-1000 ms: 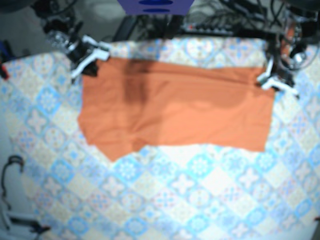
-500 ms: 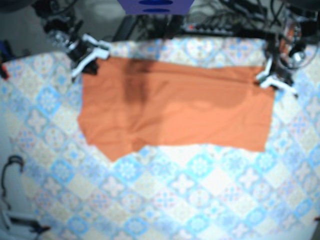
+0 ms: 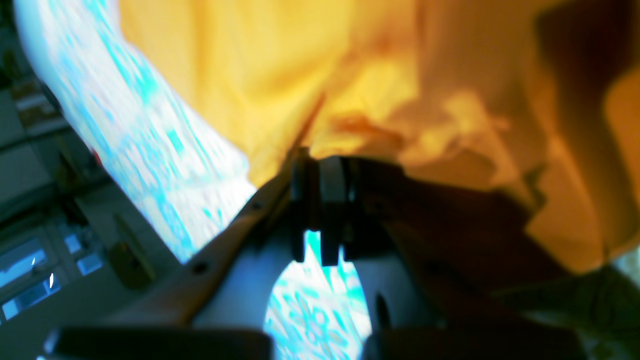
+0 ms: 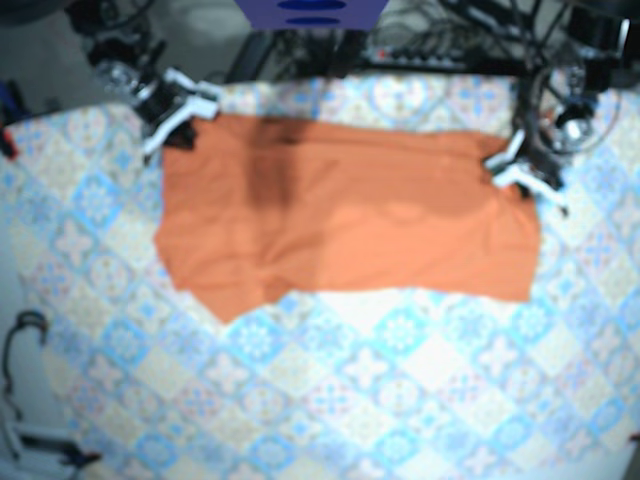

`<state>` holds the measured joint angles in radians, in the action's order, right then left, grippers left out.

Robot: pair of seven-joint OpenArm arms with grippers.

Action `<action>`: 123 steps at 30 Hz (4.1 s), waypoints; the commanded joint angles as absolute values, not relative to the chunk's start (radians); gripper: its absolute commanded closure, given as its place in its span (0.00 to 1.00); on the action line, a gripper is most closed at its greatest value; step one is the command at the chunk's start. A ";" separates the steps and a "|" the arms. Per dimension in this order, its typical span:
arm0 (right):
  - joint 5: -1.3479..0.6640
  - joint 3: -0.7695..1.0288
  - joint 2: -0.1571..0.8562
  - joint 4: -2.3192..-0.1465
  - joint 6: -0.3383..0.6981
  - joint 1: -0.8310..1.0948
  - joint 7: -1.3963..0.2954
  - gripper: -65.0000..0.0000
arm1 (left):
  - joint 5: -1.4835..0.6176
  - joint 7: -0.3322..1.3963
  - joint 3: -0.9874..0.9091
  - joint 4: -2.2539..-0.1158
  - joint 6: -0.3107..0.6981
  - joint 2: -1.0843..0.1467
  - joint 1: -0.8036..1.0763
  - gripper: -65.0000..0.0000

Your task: Fold the T-shirt properly

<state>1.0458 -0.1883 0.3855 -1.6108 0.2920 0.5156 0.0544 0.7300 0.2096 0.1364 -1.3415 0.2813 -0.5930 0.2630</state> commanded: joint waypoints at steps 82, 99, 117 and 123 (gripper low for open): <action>1.043 -0.160 0.401 -1.632 0.277 0.526 0.062 0.52 | 0.590 0.213 -0.077 -1.486 0.269 -0.664 0.463 0.35; 1.040 -0.097 0.392 -1.675 0.275 0.524 0.062 0.52 | 0.549 0.220 -0.133 -1.573 0.266 -0.654 0.513 0.36; 1.038 -0.054 0.358 -1.709 0.275 0.631 0.062 0.52 | 0.549 0.214 -0.162 -1.575 0.271 -0.657 0.624 0.36; 1.038 -0.013 0.358 -1.719 0.275 0.673 0.062 0.52 | 0.547 0.213 -0.157 -1.575 0.271 -0.676 0.677 0.36</action>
<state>1.0424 -0.0177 0.3492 -1.7020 0.2878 0.6662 0.0536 0.5449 0.2176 -0.1528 -1.5608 0.2859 -0.6563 0.6769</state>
